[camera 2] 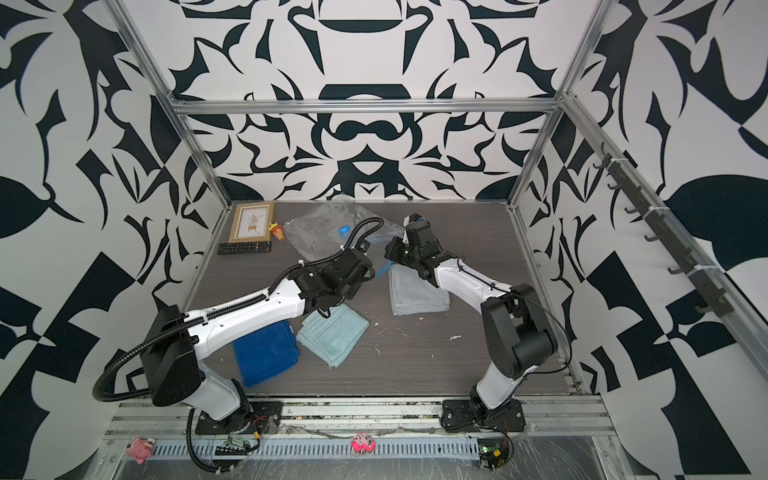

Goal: Place the folded towel into the vacuum bag
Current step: Adjust the vacuum bag at the center of the board.

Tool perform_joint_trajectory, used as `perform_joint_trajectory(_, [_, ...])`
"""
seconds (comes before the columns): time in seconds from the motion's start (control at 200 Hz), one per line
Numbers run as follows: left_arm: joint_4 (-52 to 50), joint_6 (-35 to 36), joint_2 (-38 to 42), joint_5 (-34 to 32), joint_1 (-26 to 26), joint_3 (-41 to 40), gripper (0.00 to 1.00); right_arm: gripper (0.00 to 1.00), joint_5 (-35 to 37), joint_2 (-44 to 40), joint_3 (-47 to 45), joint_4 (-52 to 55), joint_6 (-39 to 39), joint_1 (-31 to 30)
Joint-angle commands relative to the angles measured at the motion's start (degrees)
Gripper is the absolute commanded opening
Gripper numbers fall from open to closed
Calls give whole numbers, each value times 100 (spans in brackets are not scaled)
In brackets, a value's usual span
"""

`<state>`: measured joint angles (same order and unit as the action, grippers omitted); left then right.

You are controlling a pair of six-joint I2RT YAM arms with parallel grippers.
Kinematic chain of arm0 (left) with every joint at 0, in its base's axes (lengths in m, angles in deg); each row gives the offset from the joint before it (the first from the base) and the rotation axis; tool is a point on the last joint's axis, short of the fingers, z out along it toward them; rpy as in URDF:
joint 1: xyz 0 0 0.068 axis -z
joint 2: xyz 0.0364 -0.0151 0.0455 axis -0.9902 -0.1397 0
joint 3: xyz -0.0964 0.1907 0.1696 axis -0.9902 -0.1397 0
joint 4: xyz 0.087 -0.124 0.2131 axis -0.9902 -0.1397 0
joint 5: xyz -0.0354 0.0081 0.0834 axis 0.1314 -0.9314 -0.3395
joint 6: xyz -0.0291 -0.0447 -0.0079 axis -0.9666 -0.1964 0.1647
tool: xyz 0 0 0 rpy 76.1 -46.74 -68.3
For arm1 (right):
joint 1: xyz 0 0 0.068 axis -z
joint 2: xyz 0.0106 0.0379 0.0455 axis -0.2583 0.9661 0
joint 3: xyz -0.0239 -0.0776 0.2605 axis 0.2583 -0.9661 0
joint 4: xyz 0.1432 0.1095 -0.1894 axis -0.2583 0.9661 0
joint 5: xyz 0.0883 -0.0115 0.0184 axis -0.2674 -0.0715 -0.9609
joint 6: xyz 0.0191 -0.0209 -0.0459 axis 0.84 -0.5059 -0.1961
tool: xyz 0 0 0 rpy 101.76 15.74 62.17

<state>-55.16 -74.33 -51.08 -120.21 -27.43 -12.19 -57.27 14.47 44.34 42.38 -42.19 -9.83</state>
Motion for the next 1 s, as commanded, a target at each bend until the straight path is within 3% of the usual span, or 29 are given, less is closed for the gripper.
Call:
perform_joint_trajectory(0.0, [207,-80,-156,-311,14,-97,0,37,148,-295,99,39,6,-25])
perform_joint_trajectory(0.07, [215,-183,-278,-373,-25,-80,0,50,317,-487,20,217,113,-24])
perform_joint_trajectory(0.25, [165,-583,-554,-406,-180,95,0,68,1065,-1316,-376,929,606,31])
perform_joint_trajectory(0.655, [196,-881,-985,-346,-304,617,0,70,969,-3056,-1427,2195,2353,870])
perform_joint_trajectory(0.87, [401,-864,-1127,-270,-313,685,0,71,548,-3135,-2182,2097,4220,872])
perform_joint_trajectory(0.995, [546,-822,-1157,-237,-317,664,0,74,538,-2854,-2258,2266,4777,667])
